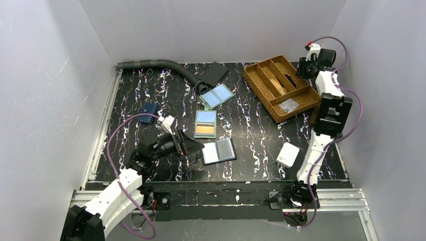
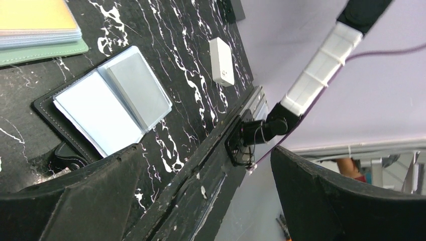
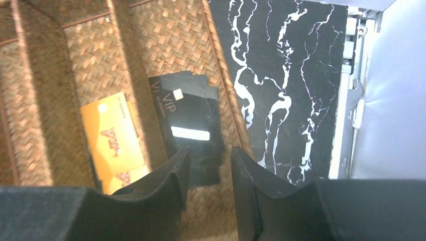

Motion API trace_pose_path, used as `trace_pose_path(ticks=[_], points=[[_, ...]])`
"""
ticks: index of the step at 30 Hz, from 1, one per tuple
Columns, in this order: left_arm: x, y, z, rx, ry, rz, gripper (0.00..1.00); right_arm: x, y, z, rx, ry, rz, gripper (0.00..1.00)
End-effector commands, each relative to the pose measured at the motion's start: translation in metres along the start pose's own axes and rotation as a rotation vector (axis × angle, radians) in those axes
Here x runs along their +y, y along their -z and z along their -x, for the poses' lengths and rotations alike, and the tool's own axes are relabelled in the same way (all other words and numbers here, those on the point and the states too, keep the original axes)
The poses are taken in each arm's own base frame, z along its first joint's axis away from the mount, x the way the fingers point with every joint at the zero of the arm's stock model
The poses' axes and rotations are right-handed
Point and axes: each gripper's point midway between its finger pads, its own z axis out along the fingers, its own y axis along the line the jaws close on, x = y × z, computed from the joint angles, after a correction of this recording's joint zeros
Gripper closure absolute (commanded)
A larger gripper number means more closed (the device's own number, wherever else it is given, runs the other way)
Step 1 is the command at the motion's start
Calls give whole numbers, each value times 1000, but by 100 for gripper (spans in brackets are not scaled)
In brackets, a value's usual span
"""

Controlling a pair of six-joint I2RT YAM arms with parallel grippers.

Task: Take the credit cards out of the card holder
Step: Remove the credit card from the card holder.

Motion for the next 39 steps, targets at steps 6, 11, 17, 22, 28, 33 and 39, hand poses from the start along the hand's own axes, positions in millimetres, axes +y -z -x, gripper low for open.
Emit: trace_pose_path(ticks=[6,11,17,22,28,33,39], points=[[32,-3,5,-91,185,138,2,49,93,44,-101,76,126,53],[38,0,3,-122,243,156,2,105,157,34,-147,82,282,48],[28,2,4,-117,238,115,2,161,223,17,-203,91,452,37],[20,2,-1,-75,241,83,2,204,264,-5,-215,84,624,30],[11,2,-11,2,261,46,2,235,291,-34,-211,51,772,26],[2,2,-14,23,238,19,2,249,300,-57,-208,46,839,25],[-3,-1,-16,45,208,23,2,256,304,-71,-233,57,869,22]])
